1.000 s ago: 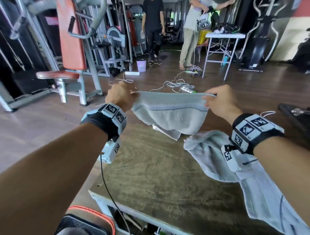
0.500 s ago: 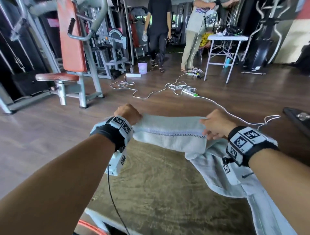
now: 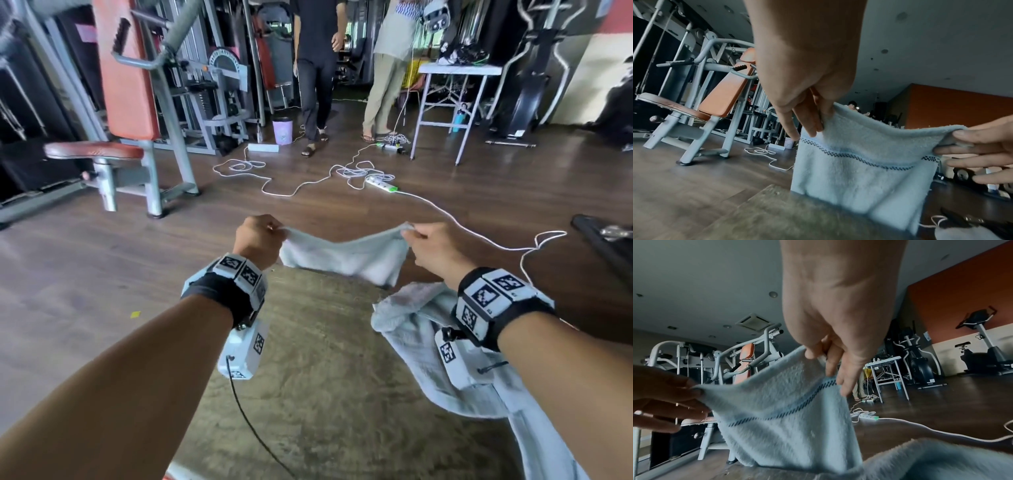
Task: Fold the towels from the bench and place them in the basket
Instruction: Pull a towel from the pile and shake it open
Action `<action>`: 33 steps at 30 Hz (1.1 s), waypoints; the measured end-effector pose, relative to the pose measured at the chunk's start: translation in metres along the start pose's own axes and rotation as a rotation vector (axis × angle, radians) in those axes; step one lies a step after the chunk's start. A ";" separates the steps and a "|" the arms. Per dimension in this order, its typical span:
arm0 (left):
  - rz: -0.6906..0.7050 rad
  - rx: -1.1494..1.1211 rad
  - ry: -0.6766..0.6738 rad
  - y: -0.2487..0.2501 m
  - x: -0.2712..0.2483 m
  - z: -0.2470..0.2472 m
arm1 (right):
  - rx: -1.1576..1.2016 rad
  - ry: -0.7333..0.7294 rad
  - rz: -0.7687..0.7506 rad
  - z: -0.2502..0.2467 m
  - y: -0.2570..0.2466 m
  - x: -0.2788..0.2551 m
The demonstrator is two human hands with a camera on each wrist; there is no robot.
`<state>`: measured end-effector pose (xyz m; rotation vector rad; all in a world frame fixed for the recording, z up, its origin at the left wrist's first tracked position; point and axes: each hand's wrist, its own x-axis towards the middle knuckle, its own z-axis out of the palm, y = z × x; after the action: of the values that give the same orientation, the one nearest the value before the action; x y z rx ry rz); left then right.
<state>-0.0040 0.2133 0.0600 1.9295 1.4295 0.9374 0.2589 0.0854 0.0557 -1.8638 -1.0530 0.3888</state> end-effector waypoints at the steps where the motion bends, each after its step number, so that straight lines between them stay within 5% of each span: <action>1: 0.014 0.006 -0.006 -0.005 -0.003 0.000 | -0.006 -0.040 0.050 0.000 0.001 -0.006; 5: 0.028 -0.039 0.055 -0.002 -0.004 -0.016 | 0.087 0.020 0.009 -0.008 -0.007 -0.020; 13: 0.273 0.032 0.267 0.056 -0.019 -0.085 | -0.049 0.241 -0.459 -0.058 -0.054 -0.061; 18: 0.304 0.122 0.017 0.051 -0.091 -0.109 | -0.175 0.195 -0.472 -0.084 -0.032 -0.114; 21: 0.376 0.172 -0.035 0.040 -0.139 -0.117 | -0.159 0.035 -0.398 -0.094 -0.023 -0.165; 29: 0.517 0.189 -0.103 0.017 -0.231 -0.145 | -0.160 -0.041 -0.352 -0.115 -0.004 -0.261; 33: 0.513 0.197 -0.206 0.012 -0.270 -0.157 | -0.097 -0.227 -0.253 -0.132 0.003 -0.292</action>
<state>-0.1734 -0.0449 0.1087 2.5261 0.9526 0.7982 0.1748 -0.2230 0.0760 -1.7706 -1.4668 0.4125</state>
